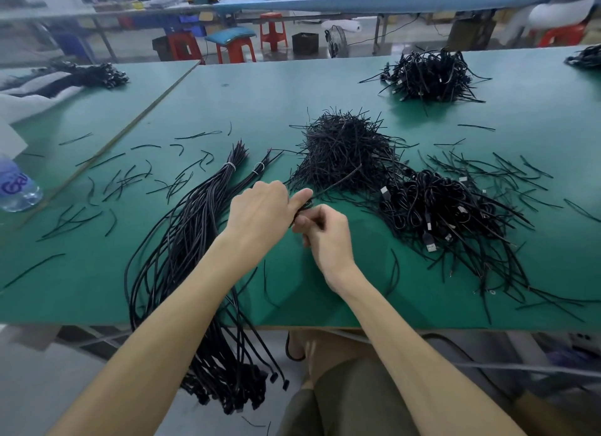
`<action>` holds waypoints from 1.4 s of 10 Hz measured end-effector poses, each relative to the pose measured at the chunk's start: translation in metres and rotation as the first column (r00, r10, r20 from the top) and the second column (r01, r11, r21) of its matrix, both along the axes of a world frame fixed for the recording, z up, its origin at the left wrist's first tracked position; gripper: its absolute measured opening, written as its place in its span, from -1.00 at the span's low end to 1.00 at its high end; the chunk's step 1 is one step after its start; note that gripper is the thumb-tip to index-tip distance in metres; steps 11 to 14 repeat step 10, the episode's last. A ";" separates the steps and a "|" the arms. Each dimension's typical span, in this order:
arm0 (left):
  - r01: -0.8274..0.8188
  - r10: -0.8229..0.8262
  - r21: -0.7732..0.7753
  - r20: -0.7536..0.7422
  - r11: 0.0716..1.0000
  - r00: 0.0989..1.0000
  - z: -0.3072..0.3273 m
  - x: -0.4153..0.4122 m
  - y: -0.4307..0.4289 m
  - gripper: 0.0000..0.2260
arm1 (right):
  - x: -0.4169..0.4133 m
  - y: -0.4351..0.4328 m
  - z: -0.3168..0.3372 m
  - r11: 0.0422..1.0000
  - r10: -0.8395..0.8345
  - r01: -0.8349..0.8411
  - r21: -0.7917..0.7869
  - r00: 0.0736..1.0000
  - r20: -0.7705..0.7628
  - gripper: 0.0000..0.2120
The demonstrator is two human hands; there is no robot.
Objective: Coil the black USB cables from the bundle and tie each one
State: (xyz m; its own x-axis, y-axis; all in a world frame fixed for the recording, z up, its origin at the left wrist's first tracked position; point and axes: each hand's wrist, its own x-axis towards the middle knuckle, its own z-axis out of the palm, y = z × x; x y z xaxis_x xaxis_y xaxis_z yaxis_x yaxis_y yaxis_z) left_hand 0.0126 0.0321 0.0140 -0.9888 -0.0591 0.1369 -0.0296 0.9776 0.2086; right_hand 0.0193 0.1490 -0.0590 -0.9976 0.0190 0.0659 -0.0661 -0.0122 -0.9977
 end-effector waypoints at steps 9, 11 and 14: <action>0.292 -0.507 0.670 0.145 0.682 0.850 -0.011 0.031 0.034 -0.85 | -0.029 0.164 0.072 0.202 -0.162 0.307 0.930 0.947 -0.278 -0.65; 0.347 -0.459 0.659 -0.004 0.667 0.889 0.007 0.033 0.028 -0.87 | -0.025 0.164 0.085 0.282 -0.127 0.415 0.865 0.910 -0.395 -0.56; 0.347 -0.459 0.659 -0.004 0.667 0.889 0.007 0.033 0.028 -0.87 | -0.025 0.164 0.085 0.282 -0.127 0.415 0.865 0.910 -0.395 -0.56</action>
